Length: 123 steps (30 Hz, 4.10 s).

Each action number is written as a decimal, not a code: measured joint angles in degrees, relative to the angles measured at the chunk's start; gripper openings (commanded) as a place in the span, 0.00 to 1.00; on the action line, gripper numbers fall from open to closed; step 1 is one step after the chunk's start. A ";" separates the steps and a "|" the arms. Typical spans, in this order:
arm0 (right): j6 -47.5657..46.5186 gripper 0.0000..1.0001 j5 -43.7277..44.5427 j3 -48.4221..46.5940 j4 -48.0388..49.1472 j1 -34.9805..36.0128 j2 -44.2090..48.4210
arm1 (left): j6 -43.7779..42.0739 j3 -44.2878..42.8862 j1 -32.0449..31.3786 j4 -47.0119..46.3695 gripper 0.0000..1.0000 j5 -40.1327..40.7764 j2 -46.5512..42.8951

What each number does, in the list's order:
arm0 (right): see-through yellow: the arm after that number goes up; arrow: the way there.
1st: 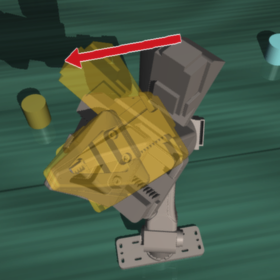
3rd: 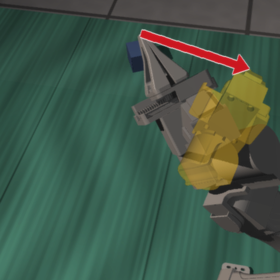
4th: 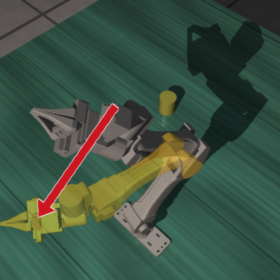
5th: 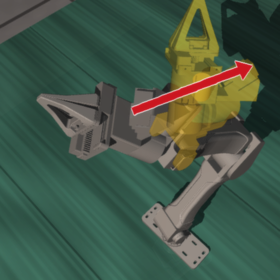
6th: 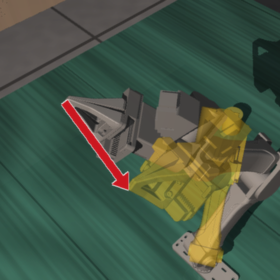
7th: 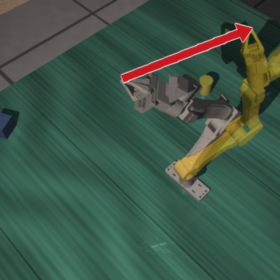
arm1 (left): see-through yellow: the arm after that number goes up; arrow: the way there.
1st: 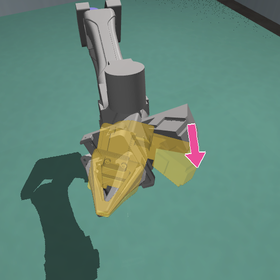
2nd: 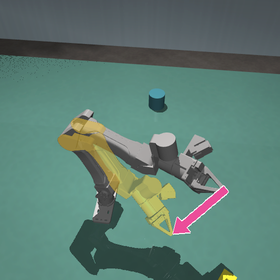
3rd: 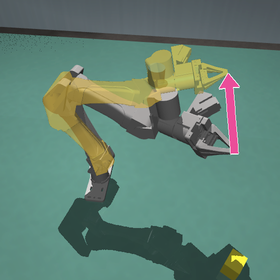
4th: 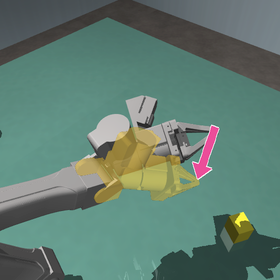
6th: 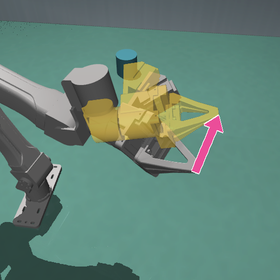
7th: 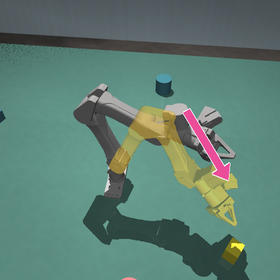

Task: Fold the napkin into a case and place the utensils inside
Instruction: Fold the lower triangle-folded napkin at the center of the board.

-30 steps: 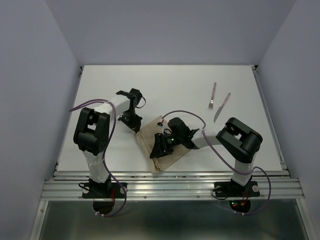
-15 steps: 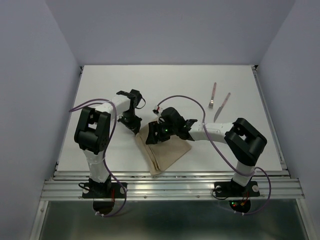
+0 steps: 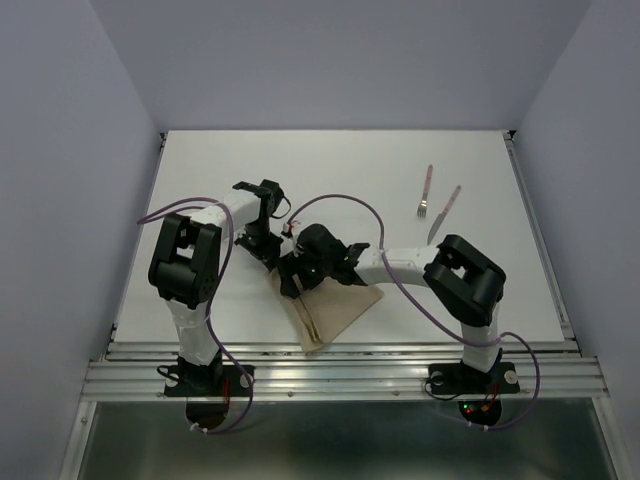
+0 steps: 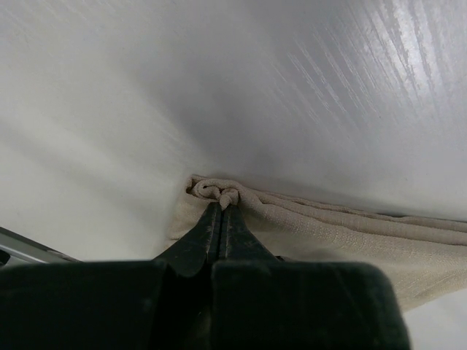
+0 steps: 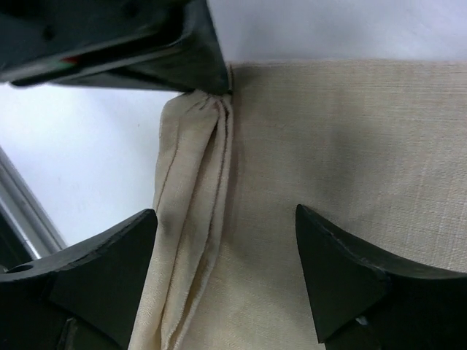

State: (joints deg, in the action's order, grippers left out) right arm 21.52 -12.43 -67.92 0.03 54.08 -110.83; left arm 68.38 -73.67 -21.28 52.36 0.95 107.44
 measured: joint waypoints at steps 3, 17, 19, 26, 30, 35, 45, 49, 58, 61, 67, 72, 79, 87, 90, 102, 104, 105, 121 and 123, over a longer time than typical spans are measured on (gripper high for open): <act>-2.75 0.84 4.55 0.20 -0.31 3.21 0.39 | -0.04 0.00 0.00 0.28 0.00 0.02 0.00; -5.90 0.88 29.46 10.03 -3.32 17.77 11.50 | -0.63 0.00 0.02 0.42 0.00 0.00 0.00; -5.88 0.88 31.34 10.03 -3.50 19.10 11.69 | -0.63 0.00 0.02 0.39 0.00 -0.02 0.00; -5.90 0.87 35.32 9.84 -4.26 21.16 10.14 | -0.81 0.00 0.02 0.42 0.00 -0.02 0.00; -6.14 0.83 36.26 9.64 -4.20 21.16 7.65 | -0.83 0.00 0.02 0.42 0.00 -0.02 0.00; -6.75 0.70 36.48 8.33 -3.85 21.14 6.27 | -0.83 0.00 0.02 0.42 0.00 -0.02 0.00; -7.78 0.39 39.15 5.88 -1.90 21.14 3.52 | -0.83 0.00 0.02 0.42 0.00 -0.02 0.00; -7.78 0.31 39.76 5.81 -1.14 21.14 3.15 | -0.83 0.00 0.04 0.42 0.00 -0.02 0.00; -4.98 0.01 35.95 7.17 1.51 19.02 4.63 | -2.16 0.04 0.39 -0.26 0.00 -0.04 -0.04; -2.69 0.01 30.47 10.12 3.30 15.19 7.98 | -3.63 0.96 0.39 -2.12 0.05 -0.48 -0.76; 2.12 0.01 17.46 14.36 8.07 7.28 12.83 | -6.82 3.17 0.39 -6.75 0.13 -1.16 -5.03; 6.21 0.01 7.39 16.85 11.93 3.48 13.42 | -9.92 4.50 0.39 -11.72 0.62 -3.56 -7.13; 11.63 0.01 -2.40 20.63 18.12 0.04 13.42 | -12.04 8.94 0.42 -17.88 0.81 -6.47 -12.35; 18.97 0.01 -11.19 25.24 27.65 -3.72 13.42 | -12.87 8.94 0.52 -20.04 0.81 -6.01 -16.50; 22.08 0.01 -13.77 26.95 31.10 -5.11 13.29 | -13.09 8.94 0.76 -20.02 0.81 -5.62 -16.50; 26.14 0.01 -17.84 28.24 37.29 -6.40 11.21 | -14.16 16.55 1.16 -22.14 0.80 -5.73 -21.97; 26.34 0.01 -18.08 28.44 37.68 -6.47 11.02 | -14.19 18.38 1.20 -22.60 0.81 -5.95 -23.30; 26.45 0.01 -18.14 28.46 37.73 -6.49 10.93 | -14.23 19.32 1.29 -23.06 0.82 -6.19 -23.89; 26.82 0.01 -19.17 28.55 39.12 -6.49 10.56 | -16.31 22.64 1.57 -28.57 0.68 -10.49 -21.44; 26.91 0.01 -19.21 28.55 39.39 -6.49 10.25 | -16.55 22.64 1.57 -28.57 0.66 -10.47 -21.09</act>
State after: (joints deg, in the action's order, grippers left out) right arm 48.42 -31.64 -39.38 39.42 47.59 -100.57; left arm 51.83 -51.03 -19.70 23.79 -9.52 86.35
